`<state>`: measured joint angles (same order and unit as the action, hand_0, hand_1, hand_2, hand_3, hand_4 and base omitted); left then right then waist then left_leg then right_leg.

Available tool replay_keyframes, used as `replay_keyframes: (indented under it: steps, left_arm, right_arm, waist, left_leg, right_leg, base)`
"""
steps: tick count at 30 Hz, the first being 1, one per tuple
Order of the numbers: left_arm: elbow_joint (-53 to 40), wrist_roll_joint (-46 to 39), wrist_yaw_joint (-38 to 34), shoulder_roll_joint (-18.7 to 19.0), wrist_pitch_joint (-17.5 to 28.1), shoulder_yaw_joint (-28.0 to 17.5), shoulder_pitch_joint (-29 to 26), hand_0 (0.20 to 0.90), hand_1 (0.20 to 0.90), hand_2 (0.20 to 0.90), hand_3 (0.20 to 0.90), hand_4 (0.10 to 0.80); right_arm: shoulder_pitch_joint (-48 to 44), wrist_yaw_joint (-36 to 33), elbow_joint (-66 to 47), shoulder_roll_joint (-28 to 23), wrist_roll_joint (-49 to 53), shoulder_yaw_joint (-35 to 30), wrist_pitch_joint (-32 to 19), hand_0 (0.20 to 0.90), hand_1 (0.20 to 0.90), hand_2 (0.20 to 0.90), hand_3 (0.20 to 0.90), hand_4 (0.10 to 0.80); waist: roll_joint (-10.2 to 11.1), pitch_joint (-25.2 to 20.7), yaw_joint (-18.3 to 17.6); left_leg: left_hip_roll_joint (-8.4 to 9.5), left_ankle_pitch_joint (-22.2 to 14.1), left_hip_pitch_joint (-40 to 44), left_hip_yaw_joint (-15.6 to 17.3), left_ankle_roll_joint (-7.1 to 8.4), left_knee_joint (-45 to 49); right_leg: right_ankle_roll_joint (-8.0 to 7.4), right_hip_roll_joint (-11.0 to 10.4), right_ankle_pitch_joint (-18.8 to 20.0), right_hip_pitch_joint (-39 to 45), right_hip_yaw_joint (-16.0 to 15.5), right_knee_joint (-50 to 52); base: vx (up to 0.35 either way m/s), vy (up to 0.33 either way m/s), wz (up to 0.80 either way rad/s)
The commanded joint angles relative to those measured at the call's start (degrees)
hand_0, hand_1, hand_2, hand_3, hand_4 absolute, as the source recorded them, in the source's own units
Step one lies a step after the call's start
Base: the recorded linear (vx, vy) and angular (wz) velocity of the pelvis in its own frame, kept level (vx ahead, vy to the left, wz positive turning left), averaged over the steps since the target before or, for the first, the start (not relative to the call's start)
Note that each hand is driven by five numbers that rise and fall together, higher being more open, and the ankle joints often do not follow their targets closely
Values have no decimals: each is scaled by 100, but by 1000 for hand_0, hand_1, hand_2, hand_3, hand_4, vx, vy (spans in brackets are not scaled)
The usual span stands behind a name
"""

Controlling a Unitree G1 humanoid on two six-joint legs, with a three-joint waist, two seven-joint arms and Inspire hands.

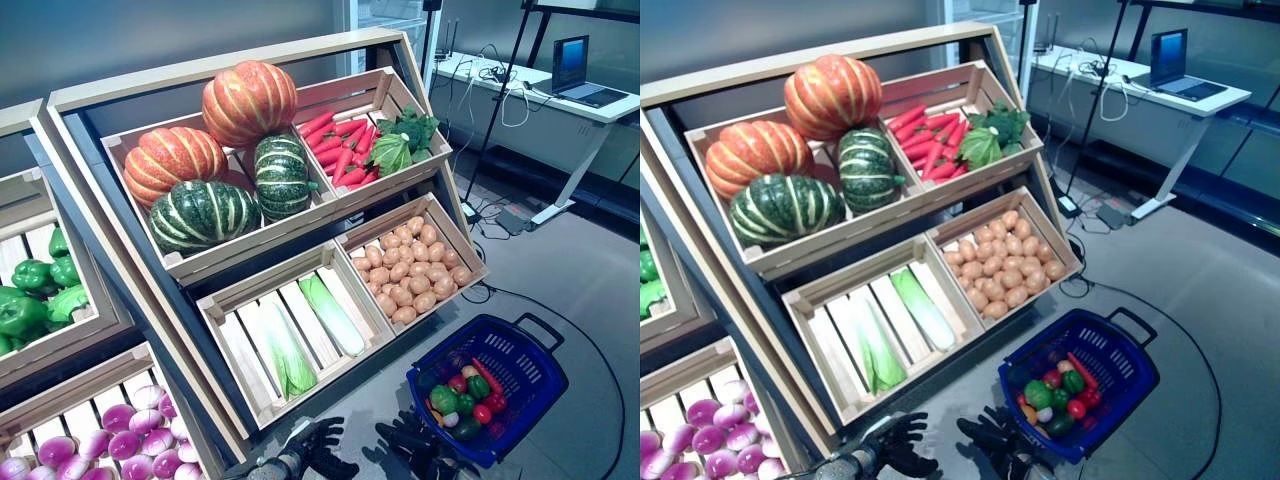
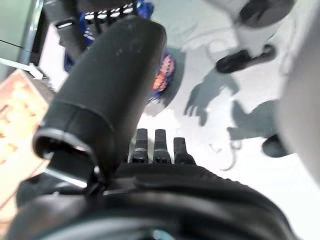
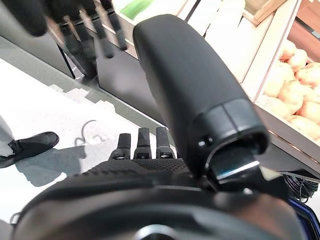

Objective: Put vegetables into the basket

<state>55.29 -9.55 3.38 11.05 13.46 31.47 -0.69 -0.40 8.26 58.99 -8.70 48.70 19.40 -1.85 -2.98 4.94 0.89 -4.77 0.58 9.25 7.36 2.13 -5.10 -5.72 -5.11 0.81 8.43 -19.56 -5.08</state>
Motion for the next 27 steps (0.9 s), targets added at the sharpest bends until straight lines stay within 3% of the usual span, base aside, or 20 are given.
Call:
replay_keyframes:
  steps: [1, 5, 6, 8, 9, 10, 12, 14, 19, 27]
  left_arm:
    - [-1119, 1151, -965, 534, 864, 193, -1013, 900, 900, 900, 900, 800]
    - [-2428, 3186, -1898, 1537, 1298, 64, -1104, 900, 900, 900, 900, 800]
    - [-2511, 3416, -1929, 1609, 1346, 45, -1096, 900, 900, 900, 900, 800]
    - [-3249, 4542, -2582, 2340, 1634, -103, -1067, 900, 900, 900, 900, 800]
    - [-3422, 4740, -2680, 2533, 1659, -182, -1083, 900, 900, 900, 900, 800]
    - [-3703, 5075, -2949, 2956, 1734, -376, -1081, 900, 900, 900, 900, 800]
    - [-3838, 5375, -3177, 3245, 1819, -514, -1073, 900, 900, 900, 900, 800]
    - [-4081, 5778, -3290, 3786, 1856, -643, -1149, 900, 900, 900, 900, 800]
    - [-3606, 6183, -3365, 4026, 1286, 95, -1981, 900, 900, 900, 900, 800]
    - [-2273, 6572, -3423, 4282, 596, 1372, -3792, 900, 900, 900, 900, 800]
  right_arm:
    - [-567, -555, -986, -105, -618, 201, -442, 900, 900, 900, 900, 800]
    - [-422, -930, -1620, -526, -1326, 97, -760, 900, 900, 900, 900, 800]
    - [-409, -947, -1659, -546, -1370, 85, -772, 900, 900, 900, 900, 800]
    - [-337, -1089, -1886, -814, -1818, -46, -994, 900, 900, 900, 900, 800]
    - [-311, -1113, -1992, -886, -1944, -61, -1012, 900, 900, 900, 900, 800]
    - [-220, -1155, -2217, -1017, -2149, -100, -1024, 900, 900, 900, 900, 800]
    - [-135, -1183, -2378, -1096, -2270, -158, -1018, 900, 900, 900, 900, 800]
    - [1, -1101, -2622, -1271, -2057, -371, -927, 900, 900, 900, 900, 800]
    - [-446, -947, -2271, -1685, -1575, -506, -999, 900, 900, 900, 900, 800]
    - [-1848, -472, -1614, -2214, -825, -298, -974, 900, 900, 900, 900, 800]
  waist:
    - [144, 280, -5]
    - [127, 310, 25]
    - [128, 307, 25]
    - [109, 289, 31]
    - [101, 281, 35]
    - [97, 255, 27]
    - [99, 229, 11]
    - [74, 243, -43]
    - [-39, 707, -140]
    - [78, 1636, -314]
  left_leg:
    - [241, -313, -34, 169, -251, 10]
    - [253, -311, -80, 143, -262, 10]
    - [253, -310, -82, 143, -261, 10]
    - [262, -322, -94, 159, -253, 10]
    - [268, -326, -89, 161, -251, 10]
    - [277, -341, -74, 174, -251, 10]
    - [281, -353, -53, 190, -253, 10]
    - [255, -278, 0, 221, -231, 10]
    - [216, -381, -740, 127, -146, 1044]
    - [3, -1322, -2758, 302, -276, 3546]
  right_leg:
    - [368, 2, -150, 95, 255, 8]
    - [367, -5, -159, 73, 179, 8]
    - [366, -6, -160, 73, 172, 8]
    - [357, -14, -182, 79, 115, 8]
    - [351, -18, -185, 86, 99, 8]
    - [341, -23, -198, 107, 80, 8]
    - [332, -33, -209, 134, 54, 8]
    - [358, -55, -241, 175, 13, 100]
    - [465, -345, -669, -686, 114, 1427]
    - [584, -827, -1384, -2779, 650, 3866]
  base:
    - [-40, -9, 2]
    - [-8, -2, 2]
    - [10, 3, 6]
    - [24, 14, 8]
    - [58, 25, 11]
    - [57, 19, 9]
    - [77, 19, 5]
    - [112, 45, 2]
    - [-118, 74, 3]
    - [-248, 66, -2]
